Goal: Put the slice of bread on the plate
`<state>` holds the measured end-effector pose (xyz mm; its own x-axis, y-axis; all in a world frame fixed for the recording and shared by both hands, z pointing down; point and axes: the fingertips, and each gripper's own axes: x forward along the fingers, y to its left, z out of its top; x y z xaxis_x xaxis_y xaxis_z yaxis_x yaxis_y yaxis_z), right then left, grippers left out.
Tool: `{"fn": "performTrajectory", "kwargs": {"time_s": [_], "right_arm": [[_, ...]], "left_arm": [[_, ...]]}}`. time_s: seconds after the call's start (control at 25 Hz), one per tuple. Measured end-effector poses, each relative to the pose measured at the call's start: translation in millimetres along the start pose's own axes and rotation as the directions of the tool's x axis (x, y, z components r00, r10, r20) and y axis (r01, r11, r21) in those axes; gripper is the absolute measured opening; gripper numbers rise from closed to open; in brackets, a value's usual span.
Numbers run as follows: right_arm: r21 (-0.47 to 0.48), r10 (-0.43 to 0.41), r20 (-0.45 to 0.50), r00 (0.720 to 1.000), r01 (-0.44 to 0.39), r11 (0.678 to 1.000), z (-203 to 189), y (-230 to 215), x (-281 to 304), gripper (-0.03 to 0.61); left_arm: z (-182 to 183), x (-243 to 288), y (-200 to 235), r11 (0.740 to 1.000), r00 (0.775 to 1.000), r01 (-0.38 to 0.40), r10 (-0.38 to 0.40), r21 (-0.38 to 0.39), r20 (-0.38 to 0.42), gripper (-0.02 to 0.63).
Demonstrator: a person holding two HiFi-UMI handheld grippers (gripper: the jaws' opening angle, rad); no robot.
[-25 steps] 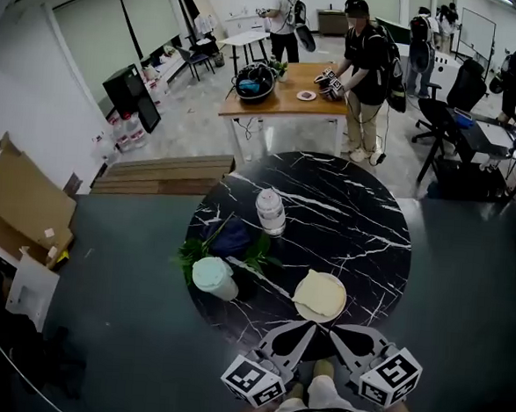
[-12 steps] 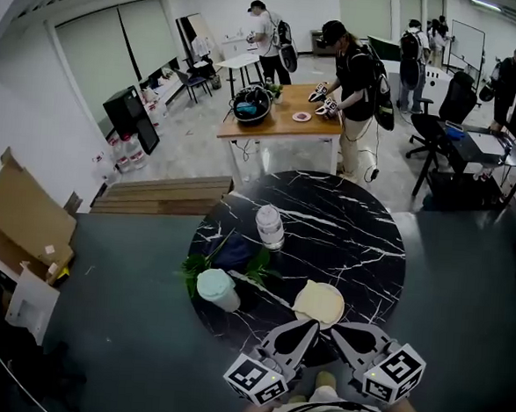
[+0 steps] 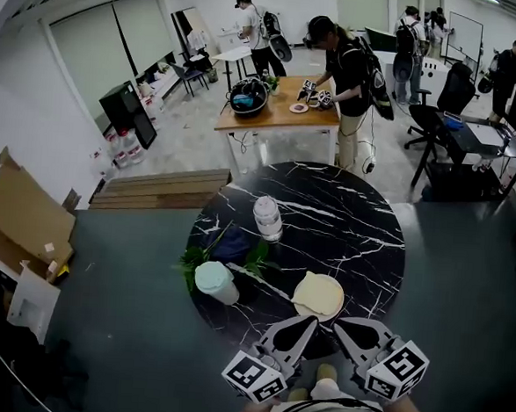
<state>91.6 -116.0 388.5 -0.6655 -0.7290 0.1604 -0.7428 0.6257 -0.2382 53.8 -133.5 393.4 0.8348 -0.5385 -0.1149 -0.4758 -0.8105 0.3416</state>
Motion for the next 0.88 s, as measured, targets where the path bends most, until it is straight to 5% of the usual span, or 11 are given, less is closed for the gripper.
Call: {"fn": "performTrajectory", "kwargs": {"time_s": [0.88], "right_arm": [[-0.032, -0.031, -0.007, 0.999, 0.031, 0.999, 0.0, -3.2, 1.9, 0.009]], "left_arm": [[-6.3, -1.4, 6.5, 1.000, 1.000, 0.008, -0.008, -0.016, -0.005, 0.008]]}}
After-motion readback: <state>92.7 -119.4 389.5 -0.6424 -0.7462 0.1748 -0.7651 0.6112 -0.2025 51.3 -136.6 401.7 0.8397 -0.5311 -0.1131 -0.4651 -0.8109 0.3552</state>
